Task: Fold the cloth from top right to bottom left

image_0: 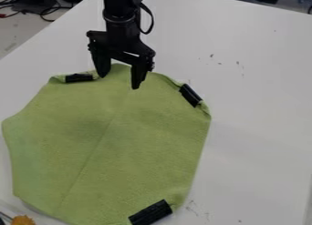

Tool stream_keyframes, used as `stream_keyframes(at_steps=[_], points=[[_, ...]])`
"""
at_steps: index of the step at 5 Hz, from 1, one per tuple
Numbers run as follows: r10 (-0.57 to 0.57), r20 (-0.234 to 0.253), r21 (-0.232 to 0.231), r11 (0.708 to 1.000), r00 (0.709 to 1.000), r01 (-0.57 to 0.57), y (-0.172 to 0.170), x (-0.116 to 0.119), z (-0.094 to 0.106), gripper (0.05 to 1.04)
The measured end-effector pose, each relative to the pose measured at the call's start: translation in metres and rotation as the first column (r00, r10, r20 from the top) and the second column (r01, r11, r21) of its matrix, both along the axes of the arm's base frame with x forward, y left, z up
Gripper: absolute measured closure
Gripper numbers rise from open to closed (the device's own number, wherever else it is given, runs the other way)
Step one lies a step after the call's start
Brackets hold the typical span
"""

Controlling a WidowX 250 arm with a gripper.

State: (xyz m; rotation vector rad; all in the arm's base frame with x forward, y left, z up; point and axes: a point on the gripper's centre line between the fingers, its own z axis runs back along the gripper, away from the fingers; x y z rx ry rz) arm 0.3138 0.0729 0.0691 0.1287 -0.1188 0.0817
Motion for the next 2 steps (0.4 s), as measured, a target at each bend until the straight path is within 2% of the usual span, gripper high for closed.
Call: stream_keyframes(at_steps=[1, 2], points=[[0.002, -0.04, -0.012, 1.0, 0.999, -0.003, -0.002, -0.003, -0.011, 0.083], [-0.008, -0.053, -0.029, 1.0, 0.999, 0.007, -0.008, 0.015, -0.01, 0.083]])
